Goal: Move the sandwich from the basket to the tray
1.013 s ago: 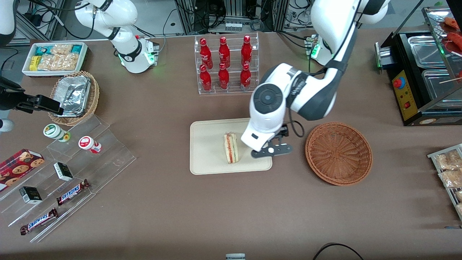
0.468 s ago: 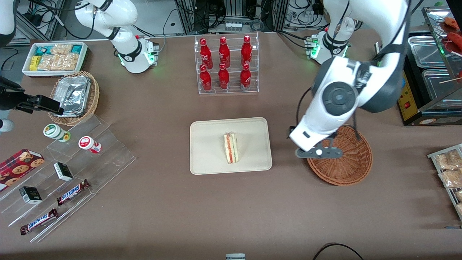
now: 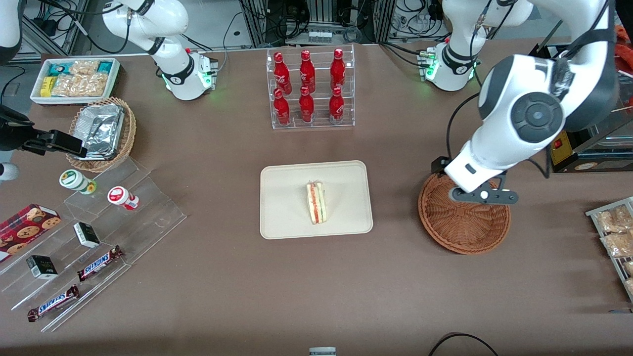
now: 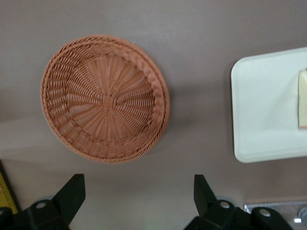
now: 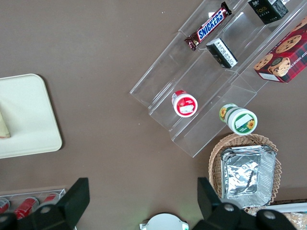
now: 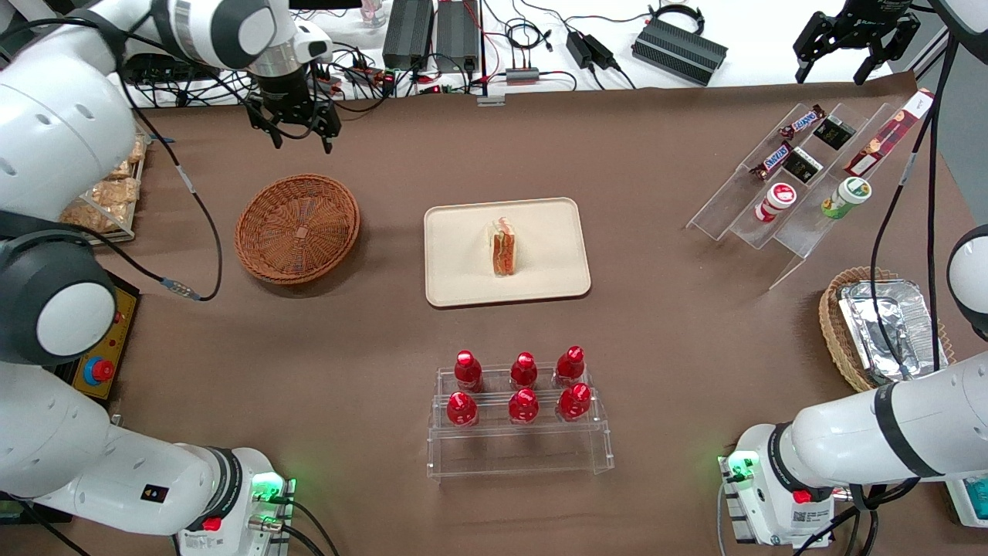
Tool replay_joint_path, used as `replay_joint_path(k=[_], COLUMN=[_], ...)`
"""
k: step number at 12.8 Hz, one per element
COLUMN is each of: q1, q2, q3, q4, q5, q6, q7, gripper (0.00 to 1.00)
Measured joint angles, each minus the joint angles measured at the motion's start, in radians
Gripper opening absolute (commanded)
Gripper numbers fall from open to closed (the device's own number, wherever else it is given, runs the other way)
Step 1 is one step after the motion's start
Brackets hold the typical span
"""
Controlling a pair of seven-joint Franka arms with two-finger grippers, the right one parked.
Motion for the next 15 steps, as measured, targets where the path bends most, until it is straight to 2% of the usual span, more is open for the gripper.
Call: replay_joint_path(k=[5,10,15], q1=[0.193,0.298,0.306], q2=[-0.068,-0.147,-0.182], q3=[-0.16,-0.169,-0.131], q4=[-0.002,0.0,0.013], q5=[0.0,0.0,0.0], q6=[-0.097,-0.21,-0.261], q7=[0.042,0.165,0.169], gripper=[1.0,1.0,1.0])
